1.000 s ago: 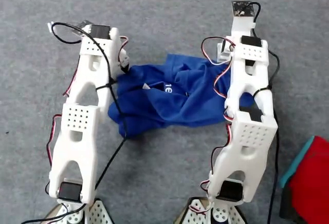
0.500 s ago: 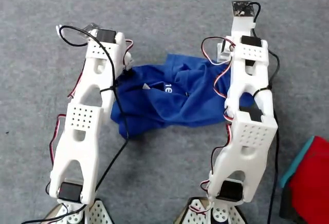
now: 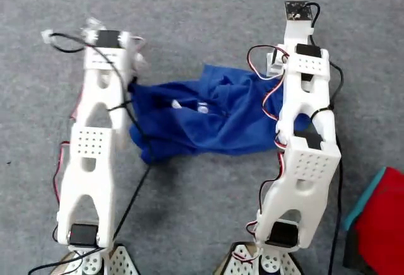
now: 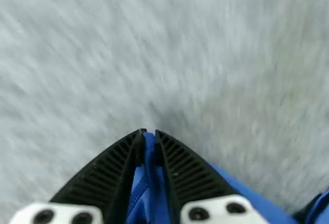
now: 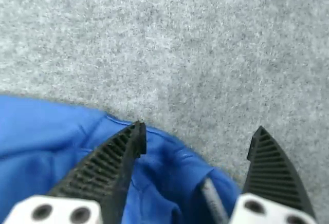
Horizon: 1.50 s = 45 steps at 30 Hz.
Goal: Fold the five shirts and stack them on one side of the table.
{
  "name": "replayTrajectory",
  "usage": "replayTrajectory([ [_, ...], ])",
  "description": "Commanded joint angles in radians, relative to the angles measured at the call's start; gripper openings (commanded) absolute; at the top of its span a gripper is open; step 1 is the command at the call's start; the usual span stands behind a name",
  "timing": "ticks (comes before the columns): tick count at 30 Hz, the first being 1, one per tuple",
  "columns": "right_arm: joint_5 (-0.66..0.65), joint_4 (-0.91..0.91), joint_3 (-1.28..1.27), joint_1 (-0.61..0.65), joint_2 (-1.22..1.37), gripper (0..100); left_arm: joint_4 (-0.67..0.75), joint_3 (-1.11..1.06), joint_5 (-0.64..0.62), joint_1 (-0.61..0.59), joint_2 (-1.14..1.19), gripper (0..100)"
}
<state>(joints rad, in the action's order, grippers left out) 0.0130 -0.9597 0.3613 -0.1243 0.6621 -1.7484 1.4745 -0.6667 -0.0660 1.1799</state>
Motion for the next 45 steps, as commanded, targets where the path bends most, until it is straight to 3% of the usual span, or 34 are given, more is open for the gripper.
replayTrajectory([
  [1,0.005,0.023,0.031,-0.013,-0.004,32.2,-0.014,0.072,0.071,-0.121,-0.07,2],
  [7,0.002,0.04,0.028,-0.016,-0.002,32.2,-0.014,0.071,0.133,-0.261,-0.193,2],
  [13,-0.069,0.0,0.018,0.03,-0.007,32.2,-0.014,0.071,0.204,-0.316,-0.334,2],
  [22,-0.064,-0.476,0.318,0.46,-0.16,32.2,-0.014,0.069,0.29,-0.316,-0.572,2],
  [27,-0.063,-0.529,0.588,0.581,-0.165,32.2,-0.014,0.058,0.341,-0.316,-0.668,2],
  [33,0.06,-0.439,0.751,0.59,-0.048,32.2,-0.012,-0.256,0.428,-0.316,-0.727,2],
  [36,0.086,-0.494,0.757,0.647,0.025,32.2,-0.009,-0.417,0.431,-0.338,-0.719,2],
  [39,0.121,-0.552,0.76,0.711,0.079,32.2,0.054,-0.548,0.431,-0.377,-0.704,2],
  [45,0.207,-0.496,0.76,0.771,0.243,32.2,0.147,-0.683,0.433,-0.445,-0.682,2],
])
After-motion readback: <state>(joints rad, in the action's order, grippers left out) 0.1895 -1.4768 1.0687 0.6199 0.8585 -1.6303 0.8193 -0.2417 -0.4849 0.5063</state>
